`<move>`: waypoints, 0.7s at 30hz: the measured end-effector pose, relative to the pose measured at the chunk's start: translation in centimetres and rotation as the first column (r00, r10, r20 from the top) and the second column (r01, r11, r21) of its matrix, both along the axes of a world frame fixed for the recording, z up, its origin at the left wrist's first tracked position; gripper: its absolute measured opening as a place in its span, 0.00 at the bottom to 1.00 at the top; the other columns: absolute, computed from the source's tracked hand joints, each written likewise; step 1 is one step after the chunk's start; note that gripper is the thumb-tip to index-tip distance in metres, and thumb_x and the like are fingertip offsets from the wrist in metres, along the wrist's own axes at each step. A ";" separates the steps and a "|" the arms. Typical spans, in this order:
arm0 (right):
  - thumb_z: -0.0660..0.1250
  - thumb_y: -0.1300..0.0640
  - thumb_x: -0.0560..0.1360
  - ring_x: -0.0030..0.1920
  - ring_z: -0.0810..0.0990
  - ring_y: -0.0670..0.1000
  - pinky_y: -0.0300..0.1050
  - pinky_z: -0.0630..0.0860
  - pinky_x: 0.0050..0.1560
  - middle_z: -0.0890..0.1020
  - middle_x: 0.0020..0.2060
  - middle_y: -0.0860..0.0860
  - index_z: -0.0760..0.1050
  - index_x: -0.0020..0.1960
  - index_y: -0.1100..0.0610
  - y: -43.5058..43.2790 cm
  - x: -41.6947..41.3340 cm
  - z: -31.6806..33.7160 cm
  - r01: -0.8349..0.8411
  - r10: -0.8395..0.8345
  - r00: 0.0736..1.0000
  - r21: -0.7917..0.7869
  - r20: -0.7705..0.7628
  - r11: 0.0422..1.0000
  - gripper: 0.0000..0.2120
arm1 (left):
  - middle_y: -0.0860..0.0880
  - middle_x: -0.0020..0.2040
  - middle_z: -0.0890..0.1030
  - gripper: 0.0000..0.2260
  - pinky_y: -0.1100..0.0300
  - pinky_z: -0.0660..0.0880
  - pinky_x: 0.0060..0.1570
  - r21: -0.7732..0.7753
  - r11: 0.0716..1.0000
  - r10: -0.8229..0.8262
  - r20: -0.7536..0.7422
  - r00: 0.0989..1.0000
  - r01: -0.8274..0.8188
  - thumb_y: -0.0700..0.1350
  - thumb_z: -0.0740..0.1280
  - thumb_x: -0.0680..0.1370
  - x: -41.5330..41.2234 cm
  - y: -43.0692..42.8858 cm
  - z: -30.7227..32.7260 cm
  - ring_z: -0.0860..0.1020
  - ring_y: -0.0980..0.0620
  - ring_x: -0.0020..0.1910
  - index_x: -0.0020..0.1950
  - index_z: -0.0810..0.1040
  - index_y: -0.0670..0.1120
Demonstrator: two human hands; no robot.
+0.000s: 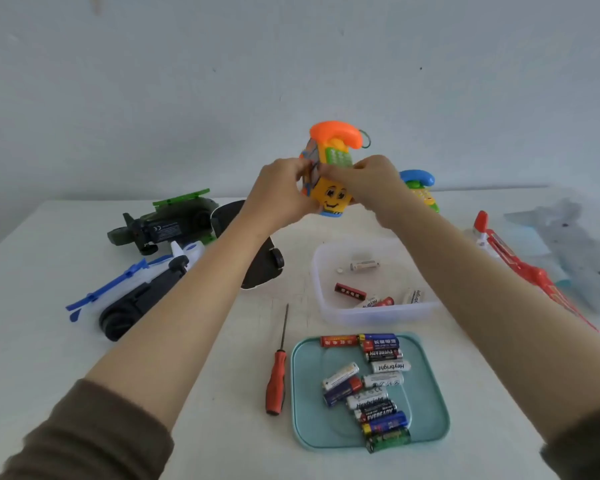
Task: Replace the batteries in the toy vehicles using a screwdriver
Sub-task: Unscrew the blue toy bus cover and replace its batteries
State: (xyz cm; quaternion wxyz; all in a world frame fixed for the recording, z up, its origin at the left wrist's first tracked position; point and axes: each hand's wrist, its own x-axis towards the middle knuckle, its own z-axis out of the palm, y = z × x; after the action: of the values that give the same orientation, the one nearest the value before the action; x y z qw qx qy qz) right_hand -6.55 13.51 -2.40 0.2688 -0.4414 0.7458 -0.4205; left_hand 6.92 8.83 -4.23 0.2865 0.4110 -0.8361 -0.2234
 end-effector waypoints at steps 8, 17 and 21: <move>0.67 0.47 0.74 0.34 0.75 0.48 0.38 0.68 0.32 0.77 0.36 0.52 0.71 0.39 0.58 -3.4 0.3 -3.6 -0.076 0.084 0.995 0.151 -0.048 0.986 0.15 | 0.48 0.57 0.81 0.23 0.55 0.64 0.54 -0.056 0.985 0.175 0.340 0.924 -0.166 0.45 0.76 0.67 -1.0 -2.7 -3.4 0.77 0.45 0.59 0.60 0.76 0.46; 0.67 0.54 0.75 0.34 0.78 0.50 0.39 0.66 0.29 0.78 0.36 0.55 0.68 0.39 0.58 -3.6 0.9 -5.6 -0.130 0.112 0.991 0.301 0.074 0.945 0.12 | 0.51 0.36 0.68 0.08 0.40 0.54 0.70 -0.126 0.975 0.217 0.694 0.686 -0.181 0.43 0.69 0.72 -2.1 -2.0 -3.8 0.73 0.47 0.51 0.45 0.70 0.45; 0.69 0.59 0.73 0.44 0.77 0.53 0.46 0.75 0.47 0.80 0.44 0.62 0.76 0.50 0.68 -3.6 1.0 -5.9 -0.154 0.144 0.988 0.298 0.058 0.942 0.12 | 0.51 0.34 0.70 0.11 0.30 0.37 0.68 -0.127 0.963 0.251 0.754 0.607 -0.239 0.43 0.67 0.73 -2.2 -2.1 -4.0 0.74 0.47 0.54 0.35 0.67 0.46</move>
State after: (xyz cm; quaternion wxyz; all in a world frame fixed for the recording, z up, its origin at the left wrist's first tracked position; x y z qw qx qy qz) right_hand -5.56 9.87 -8.30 0.3770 -0.4430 0.7608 -0.2879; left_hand 4.69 6.78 -8.23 -0.0625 0.5749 -0.8156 0.0179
